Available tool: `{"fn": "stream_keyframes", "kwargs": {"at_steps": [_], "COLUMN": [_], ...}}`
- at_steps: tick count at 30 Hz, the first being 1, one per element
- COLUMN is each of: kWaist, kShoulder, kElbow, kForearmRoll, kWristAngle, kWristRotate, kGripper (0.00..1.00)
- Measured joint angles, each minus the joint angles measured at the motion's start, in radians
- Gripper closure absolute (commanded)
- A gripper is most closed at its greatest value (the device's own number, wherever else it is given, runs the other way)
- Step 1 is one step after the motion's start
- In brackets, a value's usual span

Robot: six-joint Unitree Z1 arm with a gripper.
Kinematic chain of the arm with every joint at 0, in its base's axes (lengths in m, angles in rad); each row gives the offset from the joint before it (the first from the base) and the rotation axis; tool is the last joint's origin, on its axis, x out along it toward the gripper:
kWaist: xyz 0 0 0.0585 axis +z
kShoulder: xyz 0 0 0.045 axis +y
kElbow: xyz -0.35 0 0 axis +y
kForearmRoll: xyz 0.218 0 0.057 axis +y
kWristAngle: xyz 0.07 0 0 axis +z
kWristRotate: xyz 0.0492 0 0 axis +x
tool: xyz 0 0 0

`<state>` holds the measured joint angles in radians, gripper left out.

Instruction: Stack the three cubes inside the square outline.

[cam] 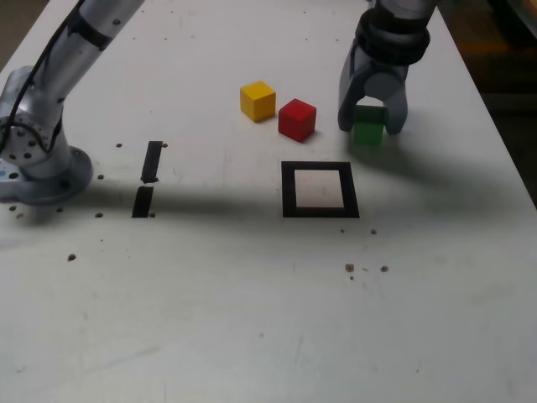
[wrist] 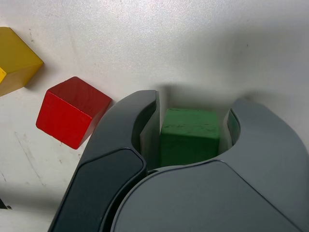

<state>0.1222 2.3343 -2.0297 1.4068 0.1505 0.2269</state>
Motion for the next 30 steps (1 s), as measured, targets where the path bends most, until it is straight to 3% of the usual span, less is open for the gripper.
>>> {"fn": "stream_keyframes", "kwargs": {"at_steps": [4, 10, 13, 17, 20, 22, 27, 30], "kWaist": [0.000, 0.000, 0.000, 0.000, 0.001, 0.001, -0.010, -0.025], "kShoulder": [0.003, 0.018, 0.008, -0.072, -0.152, -0.207, -0.334, -0.370], "kElbow": [0.000, -0.011, -0.023, 0.002, 0.038, 0.070, 0.177, 0.251], "kForearmRoll": [-0.002, 0.004, 0.055, 0.142, 0.152, 0.153, 0.125, 0.117], "kWristAngle": [-0.001, -0.004, -0.002, 0.021, 0.024, 0.002, -0.101, -0.095], "kWristRotate": [0.007, 0.011, 0.013, 0.013, 0.000, -0.041, -0.214, -0.327], "kGripper": [0.14, 0.09, 0.08, 0.07, 0.06, 0.06, 0.06, 0.06]}}
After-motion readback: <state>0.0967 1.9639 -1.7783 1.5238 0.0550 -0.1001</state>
